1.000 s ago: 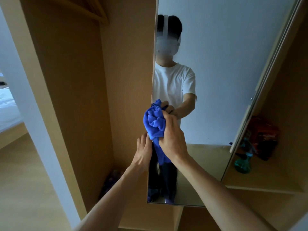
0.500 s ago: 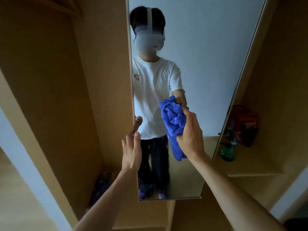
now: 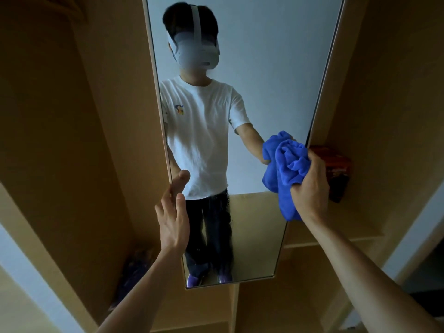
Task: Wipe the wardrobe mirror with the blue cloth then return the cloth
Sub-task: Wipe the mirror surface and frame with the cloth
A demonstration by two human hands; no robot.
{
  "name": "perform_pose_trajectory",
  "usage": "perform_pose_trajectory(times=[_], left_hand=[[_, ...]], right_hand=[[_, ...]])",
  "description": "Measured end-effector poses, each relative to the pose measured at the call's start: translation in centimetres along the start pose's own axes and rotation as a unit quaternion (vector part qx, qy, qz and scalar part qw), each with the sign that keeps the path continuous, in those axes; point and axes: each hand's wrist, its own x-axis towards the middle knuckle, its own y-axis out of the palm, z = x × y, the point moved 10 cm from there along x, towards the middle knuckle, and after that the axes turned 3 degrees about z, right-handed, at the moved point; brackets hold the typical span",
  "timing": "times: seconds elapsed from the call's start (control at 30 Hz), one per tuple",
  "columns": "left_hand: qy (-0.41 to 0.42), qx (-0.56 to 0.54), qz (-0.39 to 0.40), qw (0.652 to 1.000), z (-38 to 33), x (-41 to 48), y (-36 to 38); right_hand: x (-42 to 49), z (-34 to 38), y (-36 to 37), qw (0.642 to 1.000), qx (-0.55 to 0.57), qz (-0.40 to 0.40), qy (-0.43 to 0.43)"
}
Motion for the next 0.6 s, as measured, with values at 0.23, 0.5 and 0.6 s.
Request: perform_pose_trajectory(times=[0.23, 0.5, 0.6], left_hand=[[0.014, 0.001, 0.022, 1.000, -0.7, 0.0, -0.2], [-0.012, -0.018, 0.084, 0.996, -0.3, 0.1, 0.2], [-0.001, -0.026, 0.095, 0.995, -0.5, -0.1, 0.2]], right_hand=[[-0.4, -0.5, -0.4, 0.997, 0.052, -0.043, 0.031], [-1.2, 3.5, 1.7, 0.995, 0.097, -0.019, 0.021], [-1.7, 4.5, 3.3, 0.996, 0.083, 0.000, 0.027]])
